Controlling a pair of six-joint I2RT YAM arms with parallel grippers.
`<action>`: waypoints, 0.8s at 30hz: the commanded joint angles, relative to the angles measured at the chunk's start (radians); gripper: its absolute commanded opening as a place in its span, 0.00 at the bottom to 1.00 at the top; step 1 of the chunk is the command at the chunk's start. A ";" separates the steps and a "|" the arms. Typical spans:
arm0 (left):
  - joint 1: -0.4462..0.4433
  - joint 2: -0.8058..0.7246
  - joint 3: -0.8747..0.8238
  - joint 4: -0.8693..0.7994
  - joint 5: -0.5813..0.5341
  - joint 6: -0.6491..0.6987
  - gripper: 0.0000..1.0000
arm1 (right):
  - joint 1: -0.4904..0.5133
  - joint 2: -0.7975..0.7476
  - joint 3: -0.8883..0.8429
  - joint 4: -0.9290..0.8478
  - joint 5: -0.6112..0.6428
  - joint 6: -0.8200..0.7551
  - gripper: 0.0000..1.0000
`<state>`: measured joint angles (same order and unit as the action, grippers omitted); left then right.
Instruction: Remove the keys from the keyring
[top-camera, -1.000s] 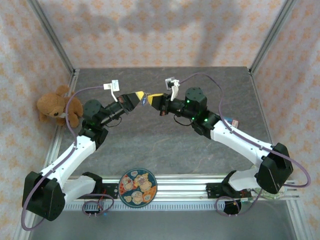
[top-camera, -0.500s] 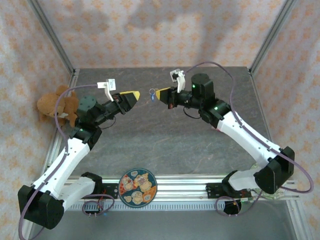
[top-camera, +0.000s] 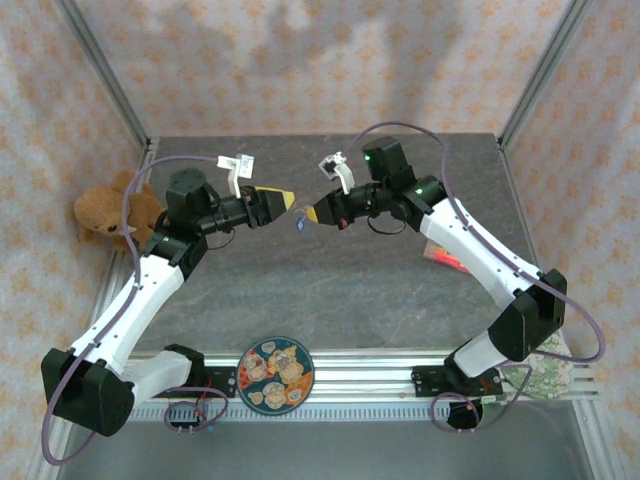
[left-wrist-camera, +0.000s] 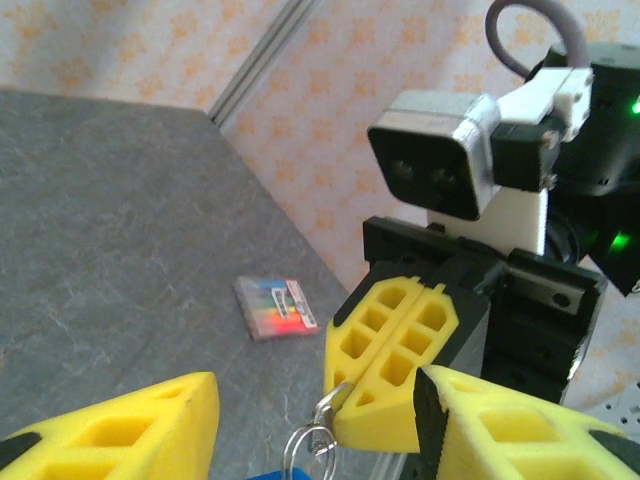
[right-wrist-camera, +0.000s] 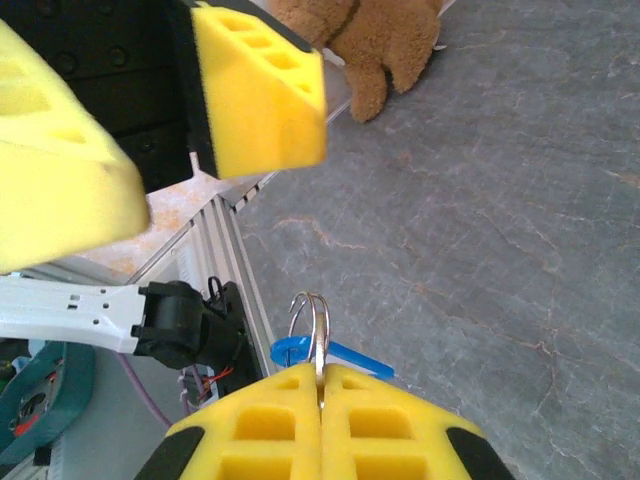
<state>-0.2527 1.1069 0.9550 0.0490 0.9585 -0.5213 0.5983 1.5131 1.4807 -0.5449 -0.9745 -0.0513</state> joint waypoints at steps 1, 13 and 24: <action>0.002 0.003 0.029 -0.017 0.070 0.027 0.54 | -0.009 -0.001 0.049 -0.017 -0.048 -0.033 0.00; -0.036 0.005 0.008 -0.021 0.101 0.034 0.54 | -0.009 0.001 0.052 0.000 -0.071 -0.014 0.00; -0.040 0.014 -0.005 -0.006 0.111 0.026 0.50 | -0.009 -0.001 0.056 -0.001 -0.077 -0.015 0.00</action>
<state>-0.2829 1.1137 0.9546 0.0303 1.0409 -0.4992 0.5934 1.5139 1.5013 -0.5537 -1.0229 -0.0574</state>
